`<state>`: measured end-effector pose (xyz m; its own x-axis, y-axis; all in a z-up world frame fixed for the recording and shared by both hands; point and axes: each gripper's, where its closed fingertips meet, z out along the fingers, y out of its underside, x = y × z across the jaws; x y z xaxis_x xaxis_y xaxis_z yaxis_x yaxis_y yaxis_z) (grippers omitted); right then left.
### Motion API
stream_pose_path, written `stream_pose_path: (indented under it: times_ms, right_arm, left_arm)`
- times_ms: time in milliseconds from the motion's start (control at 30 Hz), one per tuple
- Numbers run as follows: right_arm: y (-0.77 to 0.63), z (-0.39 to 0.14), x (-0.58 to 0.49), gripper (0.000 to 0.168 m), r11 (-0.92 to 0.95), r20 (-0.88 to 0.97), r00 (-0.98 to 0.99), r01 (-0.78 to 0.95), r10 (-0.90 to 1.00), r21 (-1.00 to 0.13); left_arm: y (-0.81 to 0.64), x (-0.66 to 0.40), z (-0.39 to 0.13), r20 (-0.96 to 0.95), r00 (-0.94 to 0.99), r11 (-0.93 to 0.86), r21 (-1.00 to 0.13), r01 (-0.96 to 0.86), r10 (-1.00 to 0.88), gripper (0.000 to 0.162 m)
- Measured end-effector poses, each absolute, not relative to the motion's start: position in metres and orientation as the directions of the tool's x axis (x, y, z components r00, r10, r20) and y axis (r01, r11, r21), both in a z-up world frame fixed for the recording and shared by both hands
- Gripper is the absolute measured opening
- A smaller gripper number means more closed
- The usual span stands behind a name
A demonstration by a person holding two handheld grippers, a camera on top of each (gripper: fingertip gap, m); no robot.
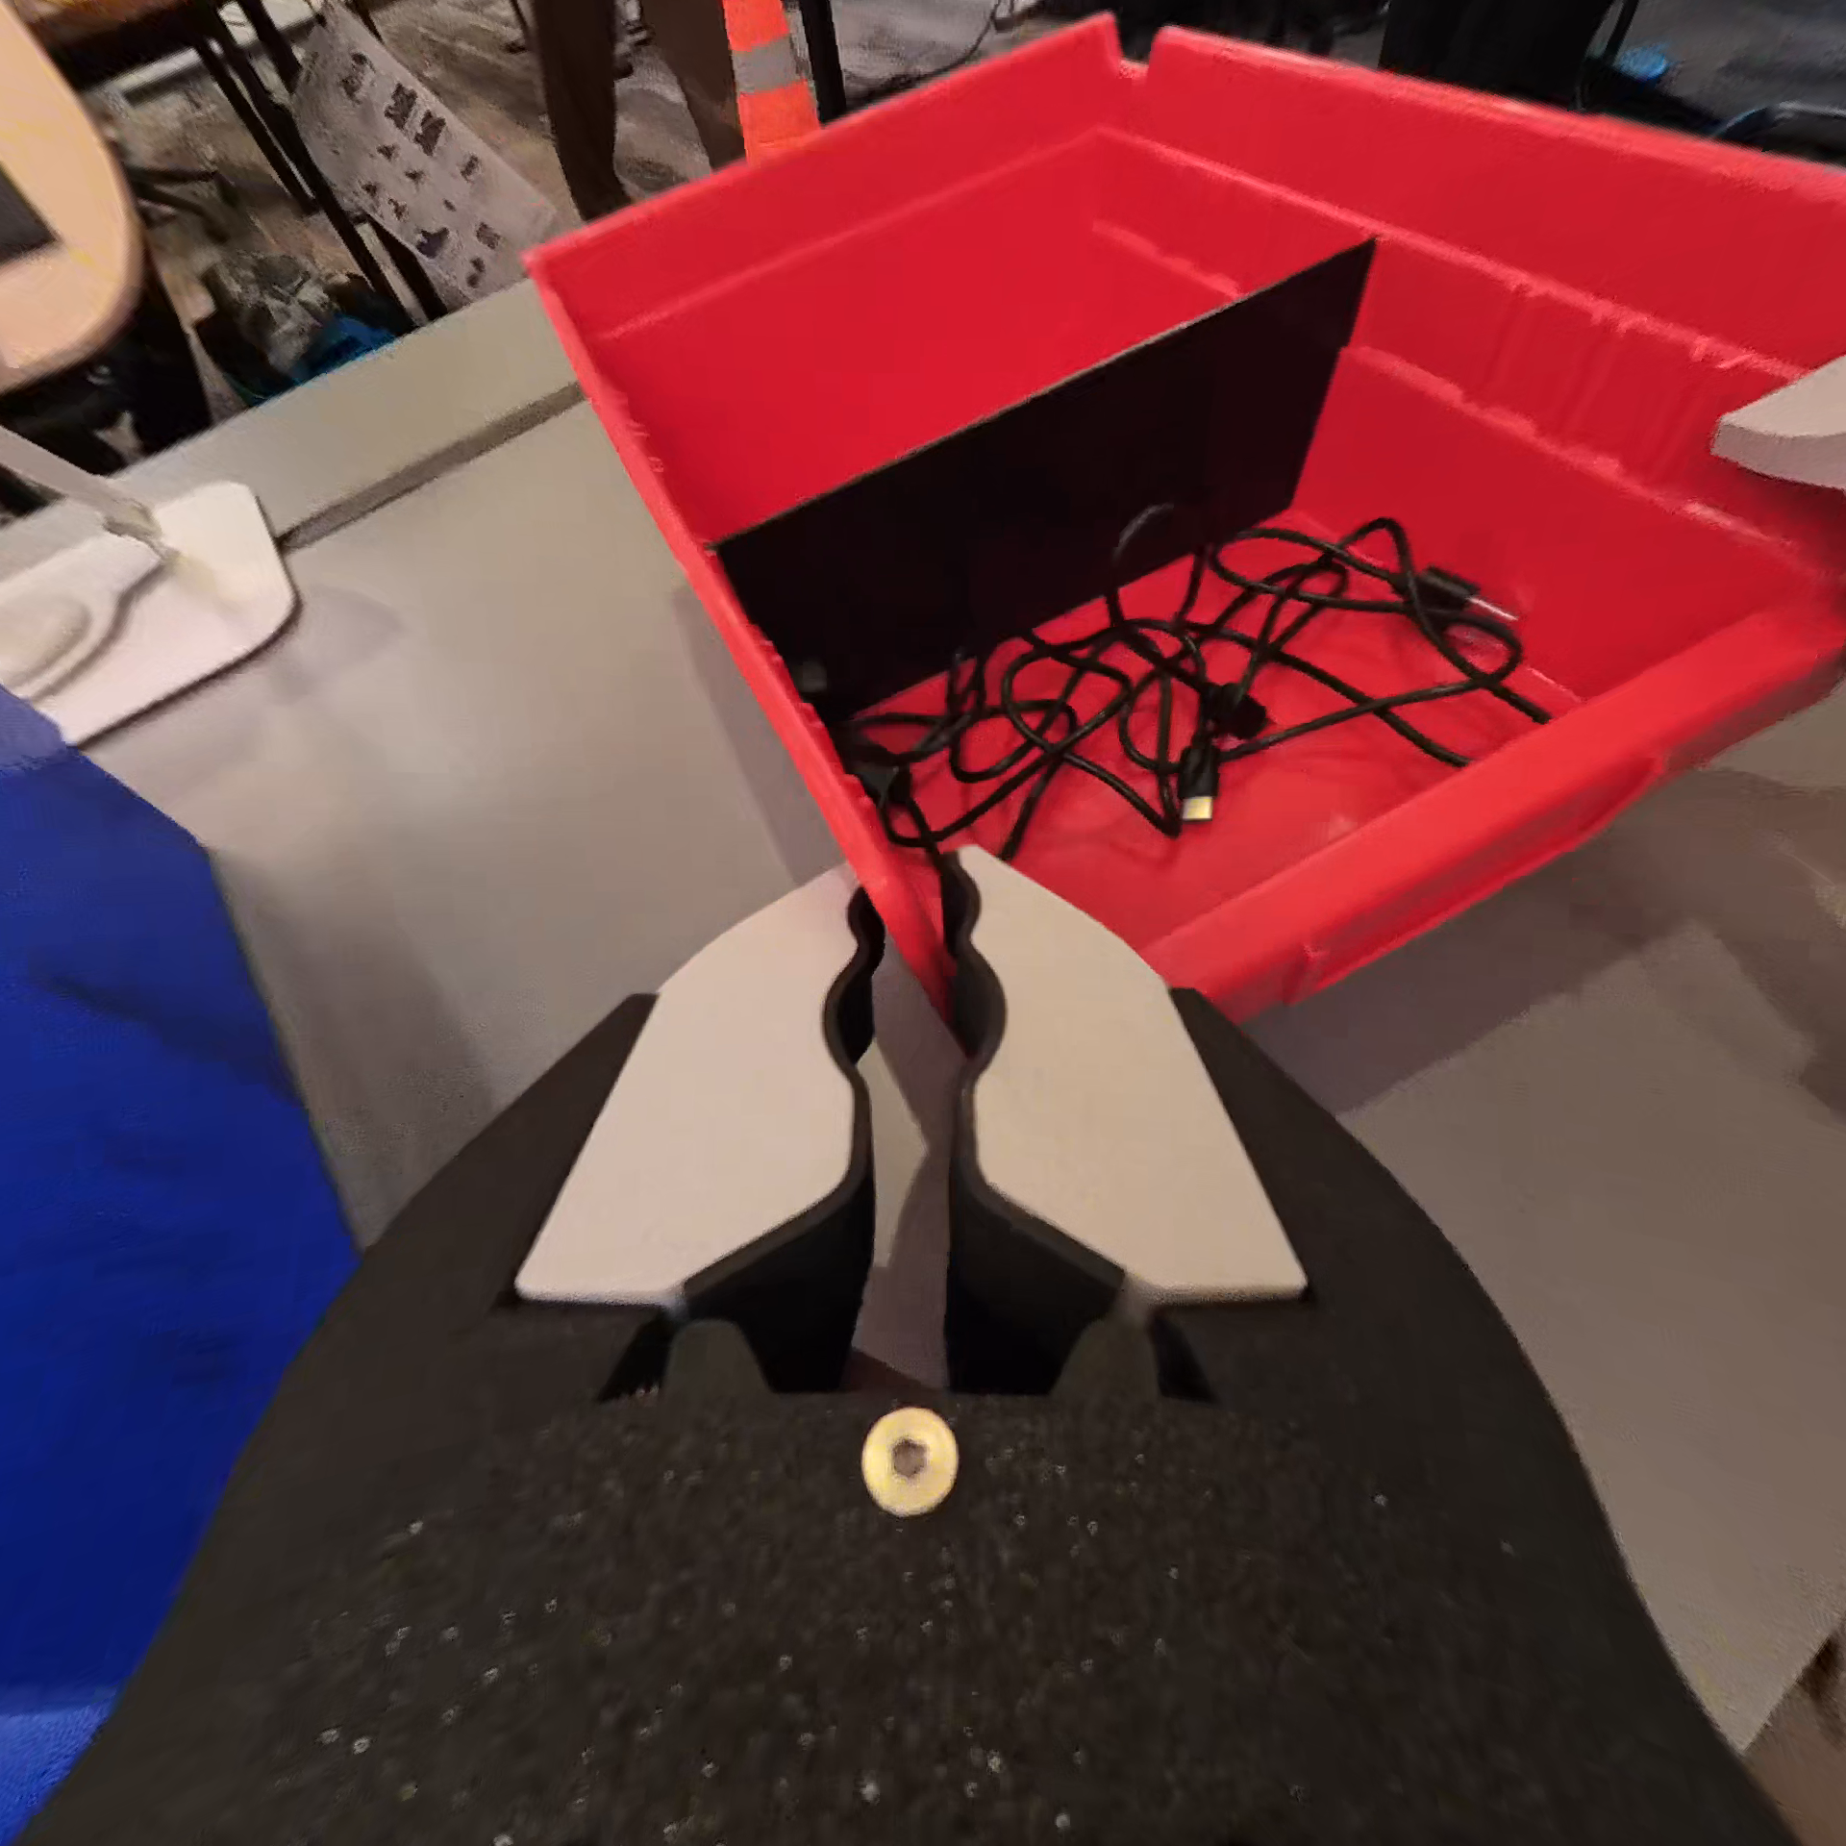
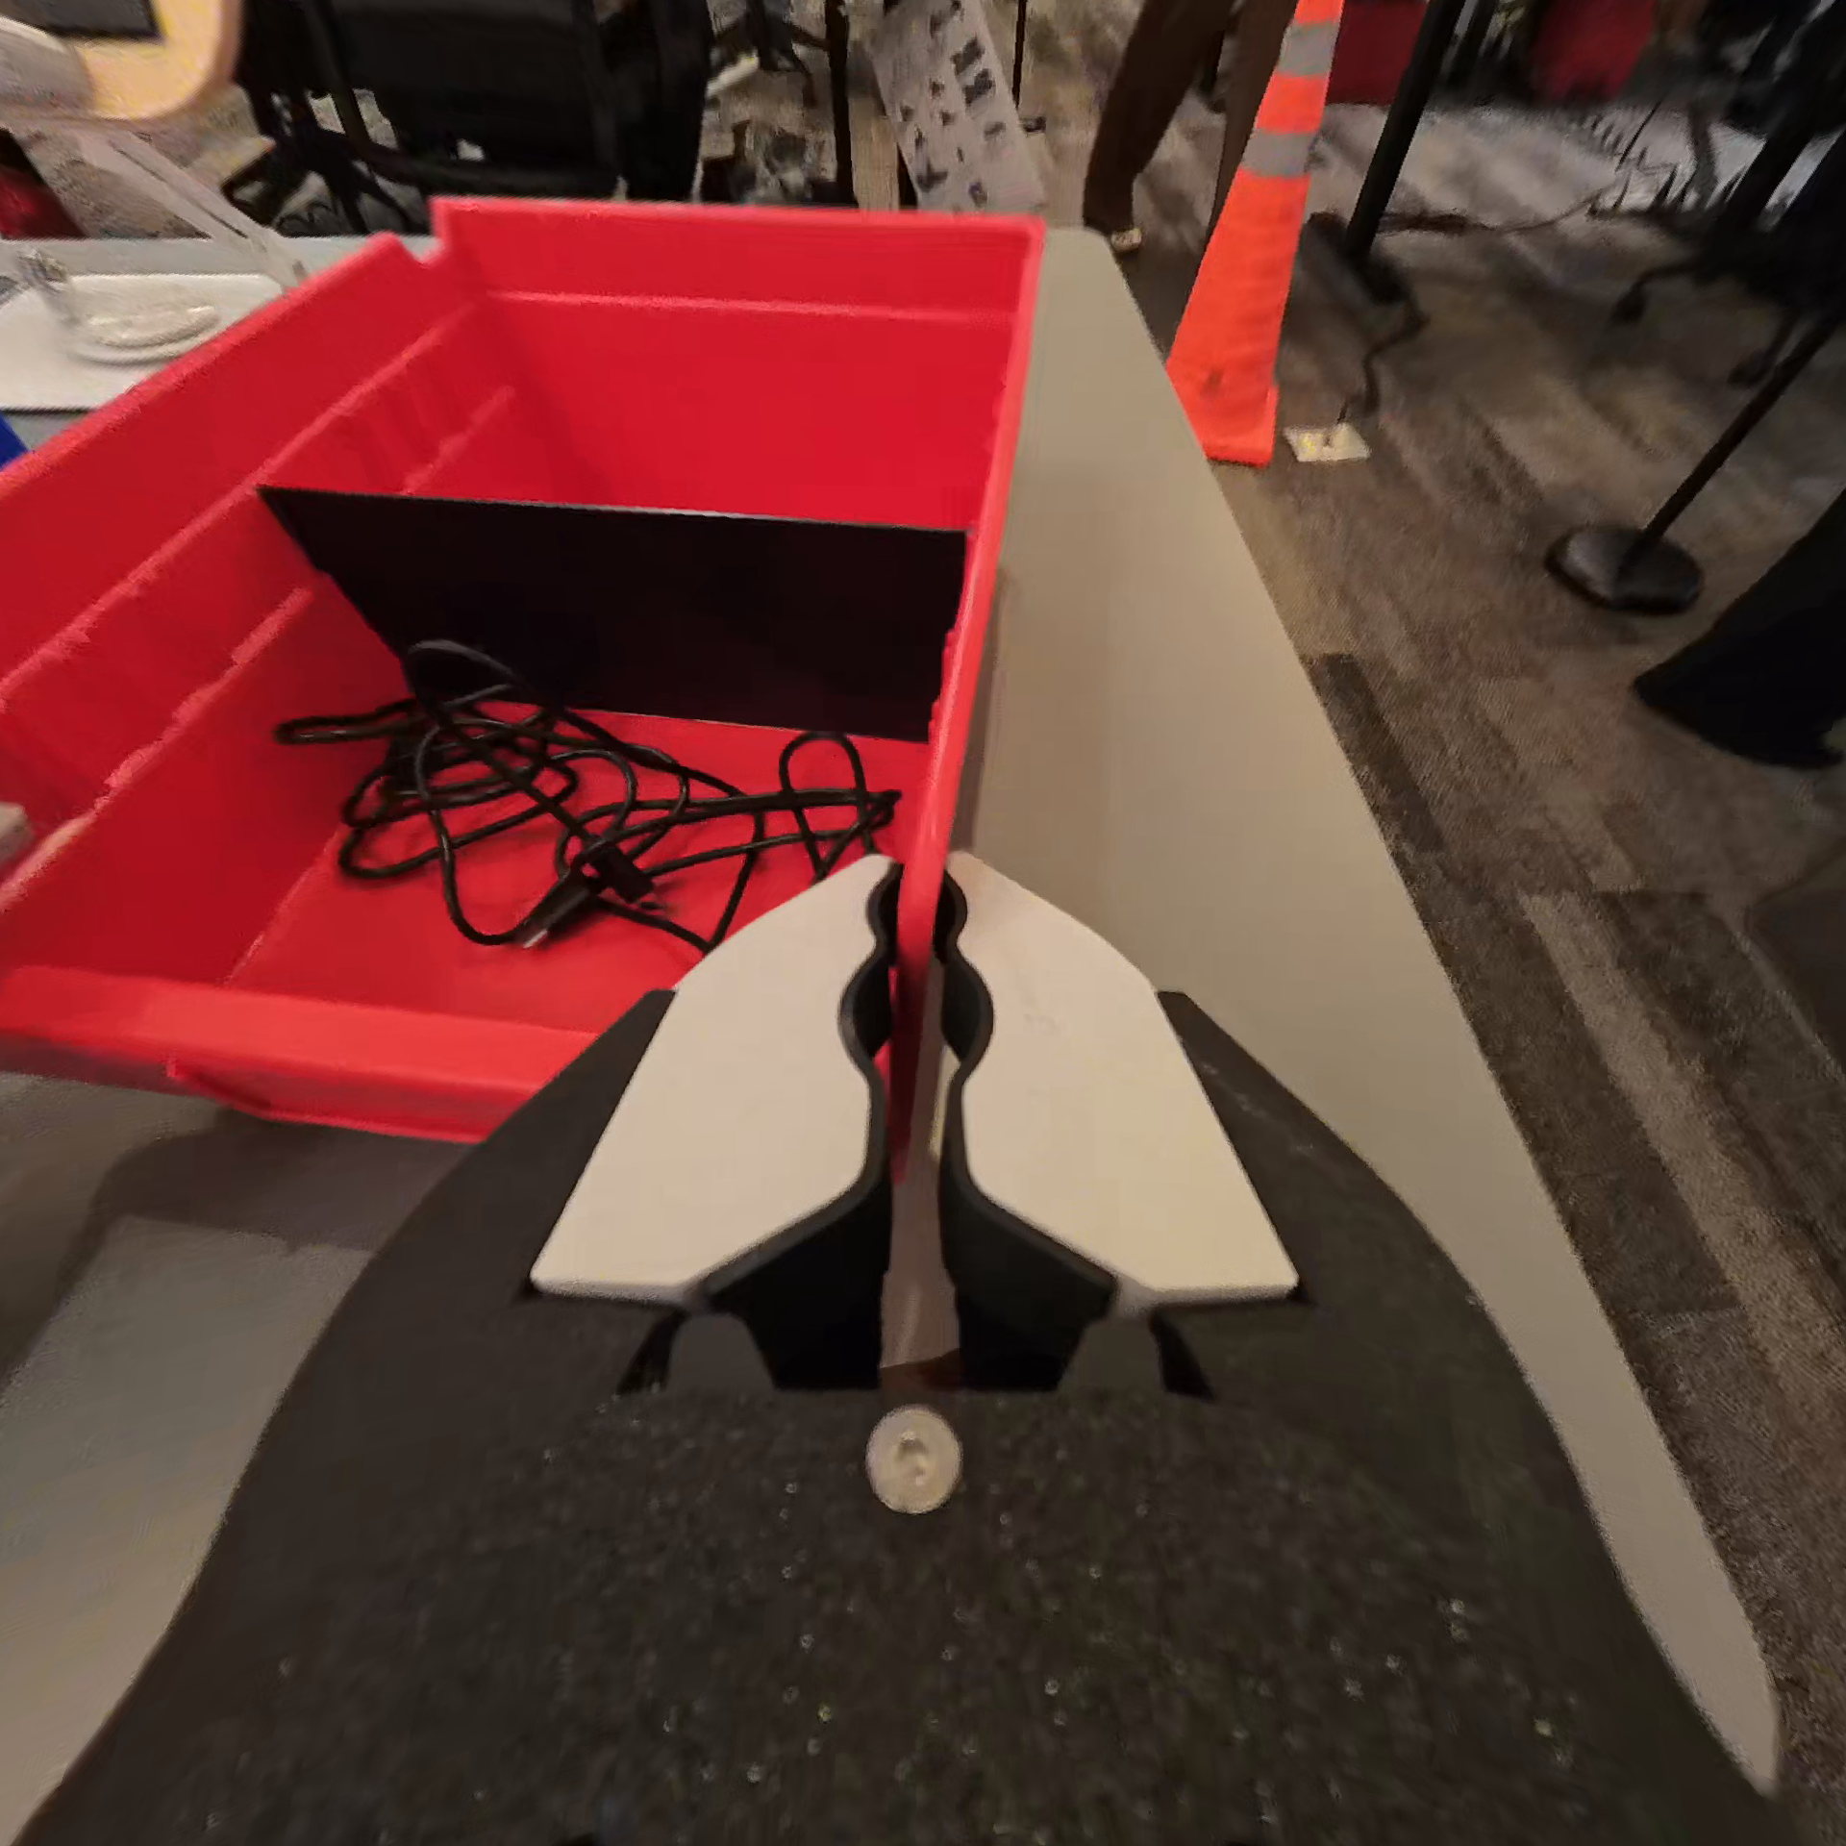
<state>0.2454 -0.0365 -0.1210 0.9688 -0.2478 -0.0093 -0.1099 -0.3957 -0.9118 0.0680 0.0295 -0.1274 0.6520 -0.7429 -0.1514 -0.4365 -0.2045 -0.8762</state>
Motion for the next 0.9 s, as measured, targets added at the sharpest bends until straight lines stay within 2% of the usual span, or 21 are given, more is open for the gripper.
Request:
stream_pose_path:
  times_ms: [133,300,433,500,567,633,733,833,900]
  right_arm:
    - [-0.021,-0.13,0.264,0.004,-0.382,-0.141,0.95,-0.245,-0.278,-0.891]
    - [-0.015,-0.133,0.278,0.008,-0.397,-0.076,0.943,-0.209,-0.325,-0.894]
    - [-0.025,-0.127,0.296,0.038,-0.398,-0.062,0.908,-0.241,-0.414,-0.885]
    - [-0.036,-0.112,0.297,0.042,-0.376,-0.015,0.896,-0.202,-0.445,-0.905]
    - [-0.045,-0.089,0.285,0.042,-0.362,0.08,0.888,-0.101,-0.453,-0.927]
    - [-0.04,-0.07,0.245,0.043,-0.367,0.16,0.914,0.012,-0.374,-0.93]
    - [-0.007,-0.067,0.13,0.051,-0.374,0.178,0.979,0.129,-0.1,-0.918]
    - [0.022,-0.095,-0.013,0.065,-0.414,-0.003,0.981,0.079,0.194,-0.907]
    - [0.034,-0.106,-0.074,0.064,-0.417,-0.116,0.965,-0.006,0.237,-0.909]
  left_arm:
    - [0.021,0.081,-0.13,-0.122,0.665,-0.211,-0.893,-0.397,-0.737,0.016]
    - [0.017,0.088,-0.131,-0.03,0.582,-0.256,-0.879,-0.402,-0.812,0.022]
    - [-0.019,0.056,-0.101,0.232,0.418,-0.373,-0.88,-0.294,-0.878,0.04]
    - [-0.017,0.008,-0.072,0.266,0.42,-0.374,-0.906,-0.2,-0.868,0.041]
    - [0.003,-0.058,-0.048,0.214,0.521,-0.328,-0.935,-0.136,-0.826,0.044]
    - [0.03,-0.133,-0.033,0.113,0.676,-0.258,-0.959,-0.117,-0.728,0.045]
    - [0.065,-0.232,-0.04,-0.014,0.849,-0.259,-0.95,-0.177,-0.528,0.05]
    - [0.08,-0.264,-0.08,-0.045,0.871,-0.384,-0.886,-0.261,-0.49,0.068]
    - [0.087,-0.263,-0.106,-0.025,0.866,-0.451,-0.846,-0.285,-0.499,0.07]
